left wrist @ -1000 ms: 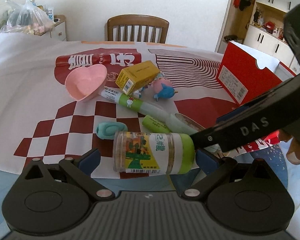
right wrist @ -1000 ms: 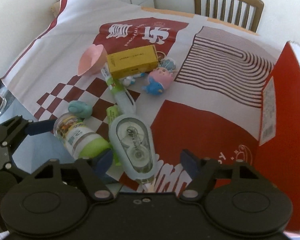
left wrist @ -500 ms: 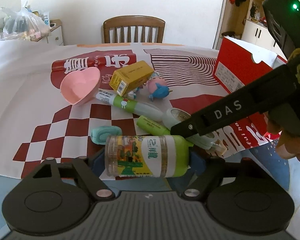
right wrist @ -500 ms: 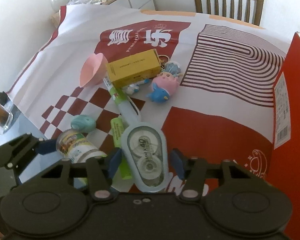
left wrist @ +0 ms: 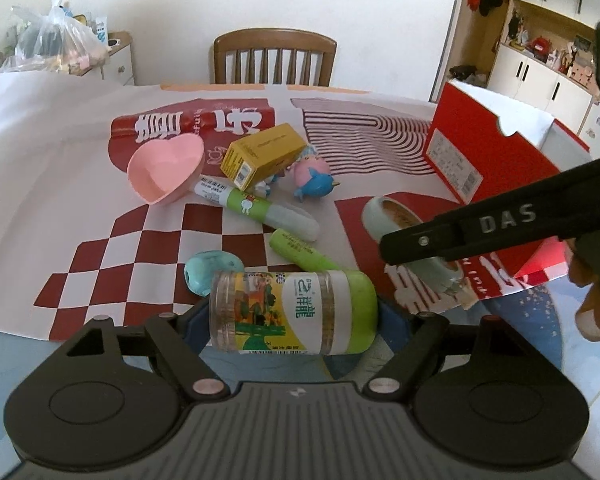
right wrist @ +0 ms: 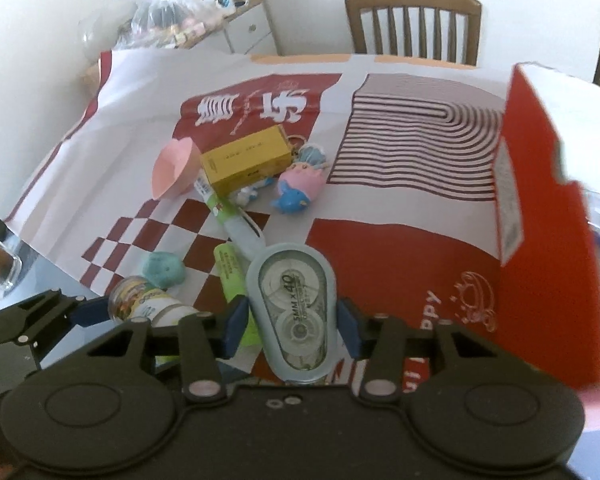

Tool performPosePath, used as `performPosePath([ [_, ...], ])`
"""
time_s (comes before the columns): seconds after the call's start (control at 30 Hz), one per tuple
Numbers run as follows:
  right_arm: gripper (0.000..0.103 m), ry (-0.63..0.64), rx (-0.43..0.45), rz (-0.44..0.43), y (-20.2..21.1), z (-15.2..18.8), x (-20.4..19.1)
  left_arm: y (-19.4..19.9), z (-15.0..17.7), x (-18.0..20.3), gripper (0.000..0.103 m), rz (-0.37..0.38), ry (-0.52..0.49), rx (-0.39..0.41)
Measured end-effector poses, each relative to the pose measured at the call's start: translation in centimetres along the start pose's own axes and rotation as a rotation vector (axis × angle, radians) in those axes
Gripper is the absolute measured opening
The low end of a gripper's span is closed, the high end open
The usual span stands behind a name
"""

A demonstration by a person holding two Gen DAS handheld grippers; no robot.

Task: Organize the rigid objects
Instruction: 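Carry the jar and correction tape into the cardboard box with both tools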

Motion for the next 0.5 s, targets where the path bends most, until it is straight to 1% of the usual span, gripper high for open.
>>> performPosePath([
  [0.13,0.047,-0.008,0.021,0.02,2.0,0.3,0.3,1.0,-0.2,0.4,0.082,0.007,0.017,-0.001],
  [0.23,0.047,-0.007,0.048,0.03,3.9,0.5,0.5,2.1,-0.8,0.8,0.082,0.026,0.037,0.004],
  [0.37,0.047,-0.016,0.078,0.043,6.4,0.5,0.7,3.9,-2.1,1.7,0.082,0.068,0.081,0.008],
  [0.5,0.047,-0.018,0.103,0.07,9.0,0.3,1.3,5.6,-3.5,3.1,0.082,0.084,0.077,0.032],
])
Point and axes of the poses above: each gripper's, at about its wrist camera, not at the fingertips, and y roughly against the way its jaws point, x to its right, z to its underside, the point moved 7 cm from there along -y, roughly the way its jaws point, and after that the axes turned 5 degrees about -x, right-handed, at the moved point
